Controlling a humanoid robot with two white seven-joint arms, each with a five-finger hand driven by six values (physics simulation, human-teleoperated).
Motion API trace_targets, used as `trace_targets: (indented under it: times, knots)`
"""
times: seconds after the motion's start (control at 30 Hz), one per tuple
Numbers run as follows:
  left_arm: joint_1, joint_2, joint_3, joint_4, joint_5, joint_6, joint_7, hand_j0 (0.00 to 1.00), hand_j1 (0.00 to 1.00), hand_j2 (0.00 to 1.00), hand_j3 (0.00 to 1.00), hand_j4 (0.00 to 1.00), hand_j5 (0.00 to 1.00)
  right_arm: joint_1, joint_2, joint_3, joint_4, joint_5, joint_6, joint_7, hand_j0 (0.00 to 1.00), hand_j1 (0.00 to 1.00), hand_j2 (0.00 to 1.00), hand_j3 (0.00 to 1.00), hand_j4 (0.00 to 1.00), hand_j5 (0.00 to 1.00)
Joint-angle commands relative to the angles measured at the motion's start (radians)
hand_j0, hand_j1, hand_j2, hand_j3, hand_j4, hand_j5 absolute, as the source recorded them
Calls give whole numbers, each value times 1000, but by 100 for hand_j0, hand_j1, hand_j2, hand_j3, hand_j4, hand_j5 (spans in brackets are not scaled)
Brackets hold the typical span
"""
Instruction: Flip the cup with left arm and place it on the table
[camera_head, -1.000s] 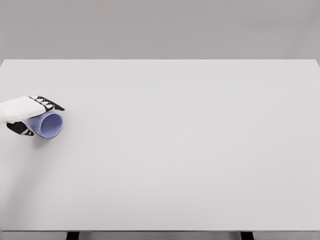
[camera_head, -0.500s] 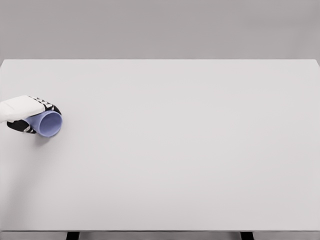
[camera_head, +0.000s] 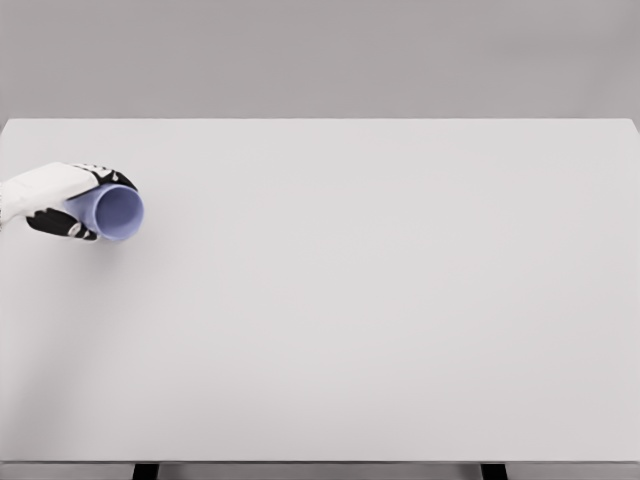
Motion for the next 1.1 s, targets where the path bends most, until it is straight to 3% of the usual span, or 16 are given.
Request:
trace_targets:
  times: [0.0,0.53,0.67,1.07]
  knots:
    - [0,-17,2,0,54,36,1,59,59,59,59,59,59,0,0,0,0,0,0,-1,100,100,100,100,100,100]
    - [-2,-157,17,20,350,147,1,61,61,61,61,61,61,0,0,0,0,0,1,1,100,100,100,100,100,100]
    - [0,-177,9,70,448,147,1,62,62,62,62,62,62,0,0,0,0,0,0,1,100,100,100,100,100,100]
    - [15,-235,6,144,592,147,1,63,63,63,63,63,63,0,0,0,0,0,0,1,100,100,100,100,100,100]
